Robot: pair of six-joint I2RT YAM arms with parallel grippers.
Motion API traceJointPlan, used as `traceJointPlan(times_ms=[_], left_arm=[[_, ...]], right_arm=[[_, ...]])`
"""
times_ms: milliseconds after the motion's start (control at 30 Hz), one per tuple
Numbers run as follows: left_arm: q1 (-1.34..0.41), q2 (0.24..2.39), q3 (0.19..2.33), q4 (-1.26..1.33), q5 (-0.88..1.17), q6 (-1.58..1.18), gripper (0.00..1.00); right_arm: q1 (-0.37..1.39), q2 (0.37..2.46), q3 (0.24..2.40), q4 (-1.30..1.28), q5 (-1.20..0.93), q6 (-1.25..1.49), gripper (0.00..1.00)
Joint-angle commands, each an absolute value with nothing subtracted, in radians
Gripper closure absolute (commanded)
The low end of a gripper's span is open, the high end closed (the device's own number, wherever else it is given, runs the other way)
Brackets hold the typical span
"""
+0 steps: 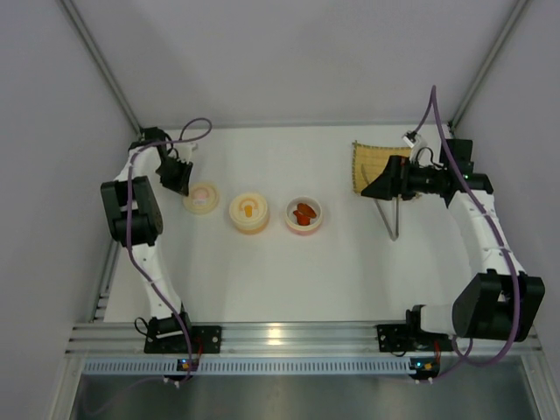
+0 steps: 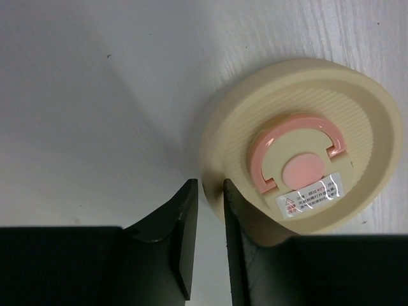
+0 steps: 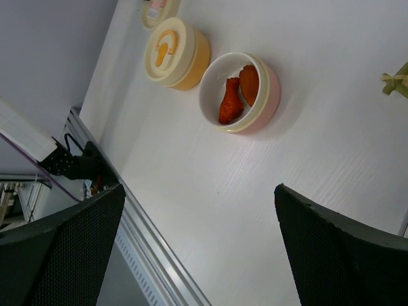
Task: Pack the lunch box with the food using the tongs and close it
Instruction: Move the box lid to the center of the board.
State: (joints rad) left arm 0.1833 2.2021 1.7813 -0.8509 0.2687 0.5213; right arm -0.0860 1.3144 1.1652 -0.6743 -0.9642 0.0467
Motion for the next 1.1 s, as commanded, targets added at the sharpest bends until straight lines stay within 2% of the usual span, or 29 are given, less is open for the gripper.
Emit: traceJointPlan(times_ms=[0, 100, 333, 600, 733, 933, 1067], left_arm=[[0.181, 2.197, 1.675, -0.856, 0.244, 0.624, 0.74], [0.183, 2.149, 1.553, -0.813, 0.196, 0.686, 0.85], [0.187, 1.878, 1.178, -0.793, 0.265, 0.836, 1.00], [0.144, 1.617, 0.980, -0.916, 0.374, 0.911, 1.00], [-0.013, 1.531, 0.872, -0.875, 0.354, 0.852, 1.00], [-0.268, 1.577, 0.897, -0.792, 0.354, 0.672, 1.00], [-0.357, 1.679, 0.969, -0.740, 0.362, 0.520, 1.00]], right_arm=[[-0.037, 1.324, 1.216, -0.678, -0.957, 0.005, 0.01], [0.033, 1.327, 1.220, -0.690, -0.921, -0.069, 0.01], [0.120, 1.233, 1.146, -0.595, -0.779, -0.153, 0.04], [0.153, 1.020, 1.020, -0.466, -0.746, -0.293, 0.08], [0.264, 0.985, 1.012, -0.523, -0.690, -0.429, 0.10], [0.517, 0.977, 0.959, -0.549, -0.516, -0.604, 0.15], [0.652, 0.980, 0.930, -0.549, -0.433, -0.676, 0.22]])
